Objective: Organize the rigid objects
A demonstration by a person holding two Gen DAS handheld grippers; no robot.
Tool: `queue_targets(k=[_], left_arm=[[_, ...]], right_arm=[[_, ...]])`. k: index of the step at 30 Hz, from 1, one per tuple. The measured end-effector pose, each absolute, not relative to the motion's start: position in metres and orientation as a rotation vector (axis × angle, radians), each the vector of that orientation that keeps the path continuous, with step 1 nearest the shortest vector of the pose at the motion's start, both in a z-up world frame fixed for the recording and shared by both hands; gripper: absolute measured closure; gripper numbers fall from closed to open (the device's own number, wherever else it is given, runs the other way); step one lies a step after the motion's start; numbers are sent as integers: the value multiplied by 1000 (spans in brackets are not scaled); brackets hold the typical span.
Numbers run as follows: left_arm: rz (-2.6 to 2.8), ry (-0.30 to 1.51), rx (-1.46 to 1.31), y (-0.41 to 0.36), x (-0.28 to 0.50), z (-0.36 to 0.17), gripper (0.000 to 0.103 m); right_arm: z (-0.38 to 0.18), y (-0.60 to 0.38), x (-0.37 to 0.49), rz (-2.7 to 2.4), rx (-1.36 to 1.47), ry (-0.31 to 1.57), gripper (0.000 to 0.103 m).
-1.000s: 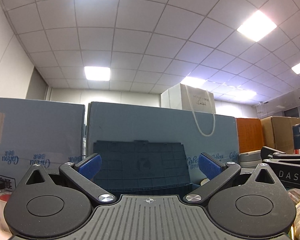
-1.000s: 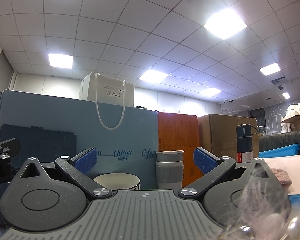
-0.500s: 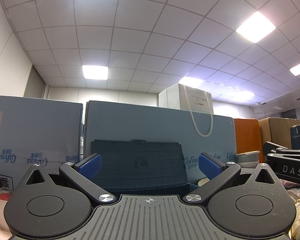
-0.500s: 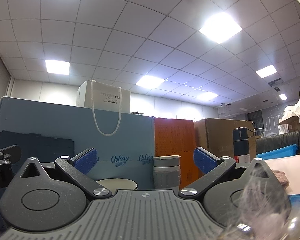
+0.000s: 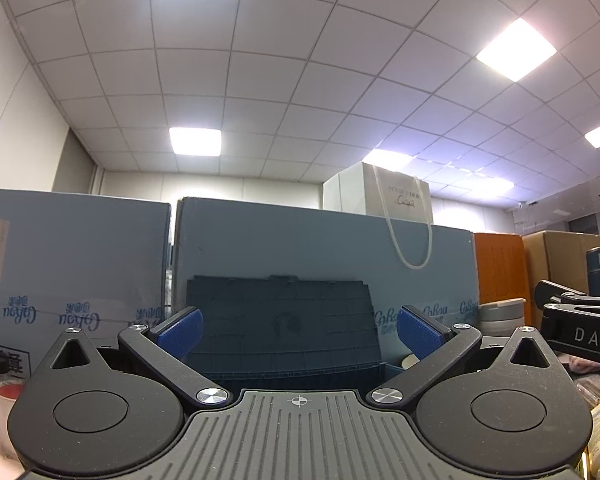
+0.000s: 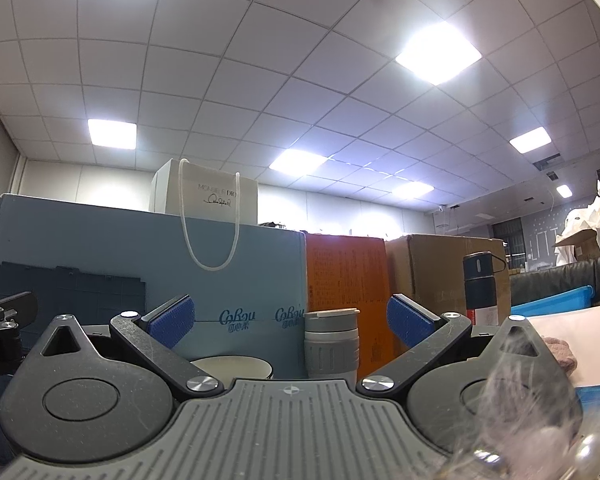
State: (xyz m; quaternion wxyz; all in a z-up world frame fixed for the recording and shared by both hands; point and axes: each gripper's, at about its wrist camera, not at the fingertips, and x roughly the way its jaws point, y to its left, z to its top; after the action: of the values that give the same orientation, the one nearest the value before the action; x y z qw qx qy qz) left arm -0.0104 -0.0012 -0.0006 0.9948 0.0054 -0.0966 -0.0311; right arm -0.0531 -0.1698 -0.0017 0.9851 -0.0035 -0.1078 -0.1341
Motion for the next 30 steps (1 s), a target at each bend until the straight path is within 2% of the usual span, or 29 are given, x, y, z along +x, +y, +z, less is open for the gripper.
queue_targets(k=[30], left_arm=[[-57,-187,10,-1,-10,-1,0]], right_arm=[[-2,-172,-51,-271,-1,-207,0]])
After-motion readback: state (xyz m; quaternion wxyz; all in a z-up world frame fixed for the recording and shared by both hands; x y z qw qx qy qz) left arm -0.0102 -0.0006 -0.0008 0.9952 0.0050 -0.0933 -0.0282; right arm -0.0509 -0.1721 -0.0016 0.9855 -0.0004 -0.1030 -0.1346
